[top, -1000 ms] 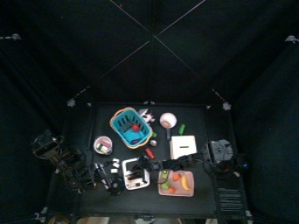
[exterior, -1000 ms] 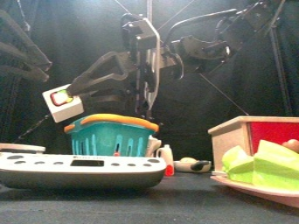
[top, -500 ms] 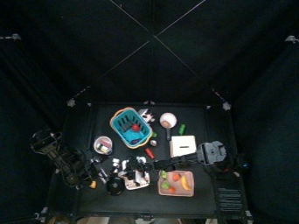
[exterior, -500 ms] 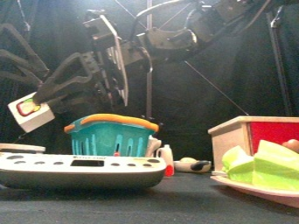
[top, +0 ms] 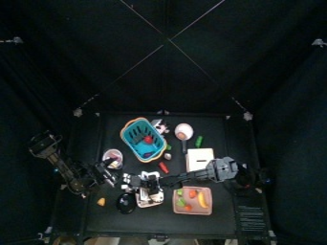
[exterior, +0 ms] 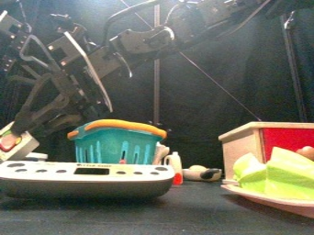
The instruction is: Place sushi piece to left of stove
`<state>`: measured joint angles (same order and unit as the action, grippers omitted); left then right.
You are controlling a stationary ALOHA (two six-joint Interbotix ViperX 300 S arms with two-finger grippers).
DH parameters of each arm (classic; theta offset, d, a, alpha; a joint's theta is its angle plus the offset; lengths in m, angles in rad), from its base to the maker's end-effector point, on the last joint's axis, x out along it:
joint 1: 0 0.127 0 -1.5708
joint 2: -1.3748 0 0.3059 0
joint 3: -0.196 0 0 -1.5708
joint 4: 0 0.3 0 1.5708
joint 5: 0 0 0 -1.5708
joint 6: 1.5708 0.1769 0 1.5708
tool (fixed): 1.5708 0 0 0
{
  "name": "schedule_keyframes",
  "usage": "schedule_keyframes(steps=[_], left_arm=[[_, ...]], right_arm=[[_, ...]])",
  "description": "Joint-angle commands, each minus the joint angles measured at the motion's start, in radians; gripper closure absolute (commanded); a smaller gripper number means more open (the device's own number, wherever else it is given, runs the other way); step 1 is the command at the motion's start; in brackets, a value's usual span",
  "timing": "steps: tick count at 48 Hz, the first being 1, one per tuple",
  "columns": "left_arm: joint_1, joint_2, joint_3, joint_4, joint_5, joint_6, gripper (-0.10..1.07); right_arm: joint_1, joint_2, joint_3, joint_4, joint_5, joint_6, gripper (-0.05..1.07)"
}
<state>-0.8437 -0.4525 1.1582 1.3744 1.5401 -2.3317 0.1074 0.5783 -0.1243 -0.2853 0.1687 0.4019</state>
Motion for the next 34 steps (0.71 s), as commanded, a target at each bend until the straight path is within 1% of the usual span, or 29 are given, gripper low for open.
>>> schedule_keyframes(steps=[1, 11, 16, 27, 34], left_arm=[[0.015, -0.005, -0.006, 0.008, -0.009, 0.0, 0.01], [0.023, -0.005, -0.006, 0.005, -0.011, 0.002, 0.01], [0.023, -0.005, -0.003, 0.0, -0.017, 0.002, 0.01], [0.023, -0.005, 0.0, -0.003, -0.028, 0.002, 0.01], [0.025, -0.005, 0.0, -0.003, -0.028, 0.002, 0.01]], right_arm=[[0.005, -0.018, -0.064, -0.014, 0.032, 0.002, 0.45], [0.018, 0.021, -0.127, -0.041, 0.084, 0.002, 0.45], [0.026, 0.026, -0.146, -0.041, 0.106, 0.0, 0.45], [0.046, 0.015, -0.155, -0.037, 0.118, 0.002, 0.45], [0.064, 0.025, -0.192, -0.041, 0.115, 0.0, 0.45]])
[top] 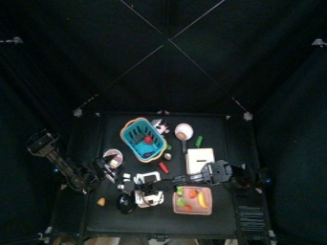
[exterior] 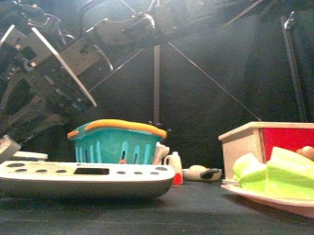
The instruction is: Place sushi piece to left of stove
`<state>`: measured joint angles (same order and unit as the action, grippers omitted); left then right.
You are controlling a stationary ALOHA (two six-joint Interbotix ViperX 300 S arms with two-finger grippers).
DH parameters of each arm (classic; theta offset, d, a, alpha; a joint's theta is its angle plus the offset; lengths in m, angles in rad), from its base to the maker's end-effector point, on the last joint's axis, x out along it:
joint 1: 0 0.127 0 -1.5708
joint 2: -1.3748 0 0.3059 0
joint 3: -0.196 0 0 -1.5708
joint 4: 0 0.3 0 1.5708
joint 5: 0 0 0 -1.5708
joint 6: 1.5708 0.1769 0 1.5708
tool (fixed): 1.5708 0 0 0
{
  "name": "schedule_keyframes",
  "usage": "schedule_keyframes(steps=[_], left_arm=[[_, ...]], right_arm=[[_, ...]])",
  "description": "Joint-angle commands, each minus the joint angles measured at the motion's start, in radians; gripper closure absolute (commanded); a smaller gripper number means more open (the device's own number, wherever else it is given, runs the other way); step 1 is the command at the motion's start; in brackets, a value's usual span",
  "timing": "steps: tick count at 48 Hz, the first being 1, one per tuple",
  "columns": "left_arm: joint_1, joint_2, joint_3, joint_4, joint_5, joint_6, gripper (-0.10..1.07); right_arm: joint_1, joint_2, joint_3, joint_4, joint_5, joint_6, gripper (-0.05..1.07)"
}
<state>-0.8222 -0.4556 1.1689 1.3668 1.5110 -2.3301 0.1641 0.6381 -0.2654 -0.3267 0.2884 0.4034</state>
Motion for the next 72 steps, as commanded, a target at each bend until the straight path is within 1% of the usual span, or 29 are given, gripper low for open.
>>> schedule_keyframes(steps=[1, 18, 27, 33, 42, 72], left_arm=[[0.003, -0.002, -0.011, 0.003, 0.002, 0.0, 0.01], [0.015, -0.002, -0.009, 0.003, 0.002, 0.0, 0.01], [0.017, -0.002, -0.009, 0.003, 0.002, 0.0, 0.01], [0.018, -0.002, -0.009, 0.003, 0.002, 0.0, 0.01], [0.018, -0.002, -0.009, 0.003, -0.002, 0.0, 0.01], [0.018, -0.002, -0.009, -0.002, -0.006, 0.0, 0.01]], right_arm=[[0.008, -0.032, -0.057, -0.002, -0.005, -0.002, 0.45], [0.003, 0.041, -0.133, 0.0, -0.006, -0.006, 0.45], [0.002, 0.051, -0.163, -0.006, -0.008, -0.008, 0.45], [-0.002, 0.063, -0.179, -0.032, -0.006, 0.0, 0.45], [-0.008, 0.081, -0.189, -0.04, -0.003, 0.002, 0.45], [-0.034, 0.103, -0.195, -0.034, 0.002, 0.003, 0.43]])
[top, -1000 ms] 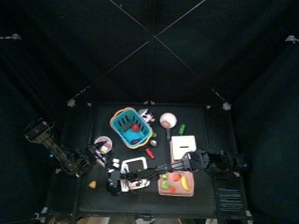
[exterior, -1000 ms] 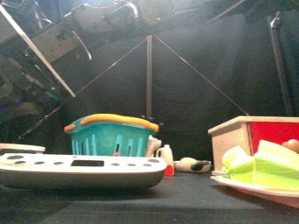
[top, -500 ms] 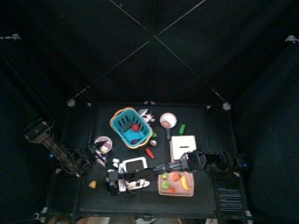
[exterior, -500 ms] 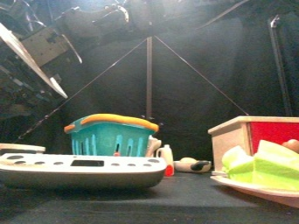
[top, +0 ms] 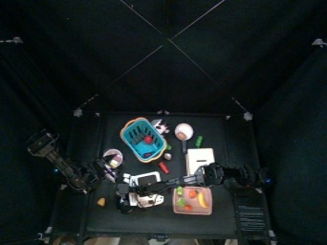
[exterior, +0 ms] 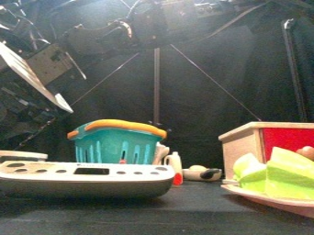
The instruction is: Place sushi piece to left of stove
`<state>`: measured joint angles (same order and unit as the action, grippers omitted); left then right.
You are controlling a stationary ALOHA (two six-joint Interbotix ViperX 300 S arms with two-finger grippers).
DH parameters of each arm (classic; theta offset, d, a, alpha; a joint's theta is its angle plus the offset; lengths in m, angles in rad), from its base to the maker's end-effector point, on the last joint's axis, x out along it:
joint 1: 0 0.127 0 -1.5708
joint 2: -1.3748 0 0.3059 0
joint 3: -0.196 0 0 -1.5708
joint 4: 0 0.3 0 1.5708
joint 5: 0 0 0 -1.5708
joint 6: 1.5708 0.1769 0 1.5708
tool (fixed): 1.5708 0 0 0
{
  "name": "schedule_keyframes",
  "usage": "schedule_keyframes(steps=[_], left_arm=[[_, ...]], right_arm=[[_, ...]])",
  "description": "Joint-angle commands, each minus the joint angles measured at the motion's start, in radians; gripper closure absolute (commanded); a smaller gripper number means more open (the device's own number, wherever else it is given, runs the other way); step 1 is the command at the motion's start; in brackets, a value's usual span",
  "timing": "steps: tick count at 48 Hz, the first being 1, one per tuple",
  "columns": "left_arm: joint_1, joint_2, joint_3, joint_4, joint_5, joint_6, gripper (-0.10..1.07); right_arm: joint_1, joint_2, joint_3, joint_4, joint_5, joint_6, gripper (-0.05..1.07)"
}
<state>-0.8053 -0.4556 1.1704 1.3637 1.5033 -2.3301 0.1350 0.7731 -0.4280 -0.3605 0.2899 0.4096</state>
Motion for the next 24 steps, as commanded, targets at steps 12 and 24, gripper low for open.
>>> schedule_keyframes(steps=[12, 24], left_arm=[[0.002, -0.002, -0.011, 0.002, -0.002, 0.0, 0.01], [0.002, -0.002, -0.011, 0.002, -0.002, 0.0, 0.01]], right_arm=[[-0.009, -0.031, -0.034, 0.002, 0.025, -0.003, 0.43], [-0.011, -0.031, -0.035, 0.0, 0.048, -0.003, 0.43]])
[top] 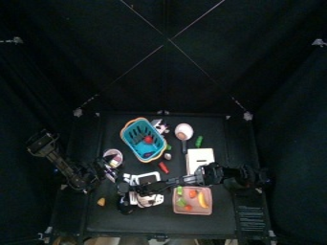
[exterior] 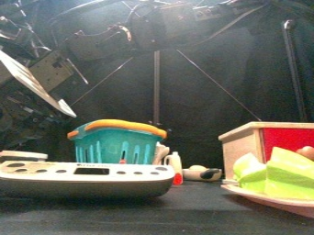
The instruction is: Place sushi piece to left of stove
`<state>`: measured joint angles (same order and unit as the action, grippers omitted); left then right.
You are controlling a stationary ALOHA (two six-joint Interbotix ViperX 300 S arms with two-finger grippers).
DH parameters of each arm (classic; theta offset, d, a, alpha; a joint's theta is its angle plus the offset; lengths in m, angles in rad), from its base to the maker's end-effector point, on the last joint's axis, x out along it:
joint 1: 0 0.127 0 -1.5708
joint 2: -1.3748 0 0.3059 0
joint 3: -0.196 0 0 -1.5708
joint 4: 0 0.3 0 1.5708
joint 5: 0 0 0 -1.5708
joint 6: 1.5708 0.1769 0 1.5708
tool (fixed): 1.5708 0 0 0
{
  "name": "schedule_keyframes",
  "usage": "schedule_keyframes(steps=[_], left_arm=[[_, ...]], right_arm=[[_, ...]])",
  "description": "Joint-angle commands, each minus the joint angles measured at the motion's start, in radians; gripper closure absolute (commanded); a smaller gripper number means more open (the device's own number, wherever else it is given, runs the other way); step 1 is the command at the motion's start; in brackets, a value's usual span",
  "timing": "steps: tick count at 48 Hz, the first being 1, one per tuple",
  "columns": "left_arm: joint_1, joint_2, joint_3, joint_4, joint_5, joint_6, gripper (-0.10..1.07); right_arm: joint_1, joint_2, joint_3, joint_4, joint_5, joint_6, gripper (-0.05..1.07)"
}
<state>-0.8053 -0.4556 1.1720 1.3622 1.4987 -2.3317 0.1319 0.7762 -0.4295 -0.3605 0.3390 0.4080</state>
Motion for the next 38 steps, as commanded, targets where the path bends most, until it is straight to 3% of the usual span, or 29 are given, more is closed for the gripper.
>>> schedule_keyframes(steps=[1, 20, 38], left_arm=[[0.002, -0.002, -0.012, 0.003, 0.003, 0.002, 0.01], [0.002, -0.002, -0.012, 0.003, 0.003, 0.002, 0.01], [0.002, -0.002, -0.011, 0.003, 0.003, 0.002, 0.01]], right_arm=[[-0.008, -0.035, -0.034, 0.0, -0.002, 0.0, 0.43], [-0.005, -0.029, -0.054, 0.002, 0.02, -0.002, 0.42], [-0.002, -0.025, -0.058, -0.003, 0.046, -0.002, 0.25]])
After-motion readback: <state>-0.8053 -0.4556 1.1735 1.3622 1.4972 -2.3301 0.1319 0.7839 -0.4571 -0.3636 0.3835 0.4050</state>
